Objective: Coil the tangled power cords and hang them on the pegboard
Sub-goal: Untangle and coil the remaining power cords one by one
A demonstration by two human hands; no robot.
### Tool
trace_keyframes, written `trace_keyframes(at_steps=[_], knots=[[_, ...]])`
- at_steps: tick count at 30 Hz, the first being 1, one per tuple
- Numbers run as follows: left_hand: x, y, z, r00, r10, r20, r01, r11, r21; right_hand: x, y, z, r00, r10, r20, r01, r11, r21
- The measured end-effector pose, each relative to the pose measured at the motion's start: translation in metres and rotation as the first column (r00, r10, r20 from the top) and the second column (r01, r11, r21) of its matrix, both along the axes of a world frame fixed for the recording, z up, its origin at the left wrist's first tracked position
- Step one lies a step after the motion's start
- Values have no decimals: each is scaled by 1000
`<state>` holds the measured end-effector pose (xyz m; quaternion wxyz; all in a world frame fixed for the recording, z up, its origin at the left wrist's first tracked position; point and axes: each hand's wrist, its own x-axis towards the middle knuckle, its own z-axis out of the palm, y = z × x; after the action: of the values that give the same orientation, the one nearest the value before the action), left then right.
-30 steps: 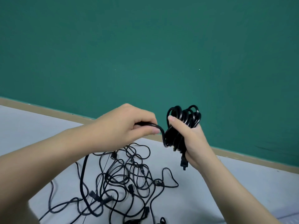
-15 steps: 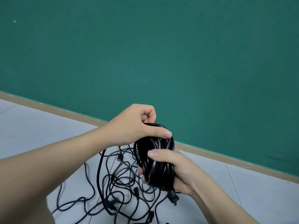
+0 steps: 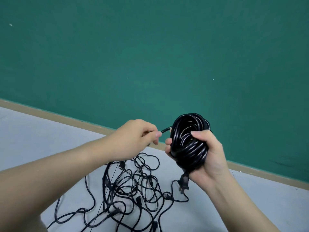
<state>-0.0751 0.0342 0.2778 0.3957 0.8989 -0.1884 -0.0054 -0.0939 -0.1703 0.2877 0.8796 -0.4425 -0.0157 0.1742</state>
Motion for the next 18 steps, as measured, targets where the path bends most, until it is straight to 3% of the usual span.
trace_keyframes(at_steps=[6, 11, 18], knots=[[-18, -12, 0, 998, -62, 6, 57, 953, 299, -3, 0, -12, 995, 40, -93, -50, 993, -108], [-18, -11, -1, 993, -109, -44, 117, 948, 295, -3, -7, -13, 990, 123, -72, -132, 983, -124], [-21, -5, 4, 993, -105, -61, 120, 933, 339, 1, -14, -3, 999, 16, -28, -22, 974, -223]])
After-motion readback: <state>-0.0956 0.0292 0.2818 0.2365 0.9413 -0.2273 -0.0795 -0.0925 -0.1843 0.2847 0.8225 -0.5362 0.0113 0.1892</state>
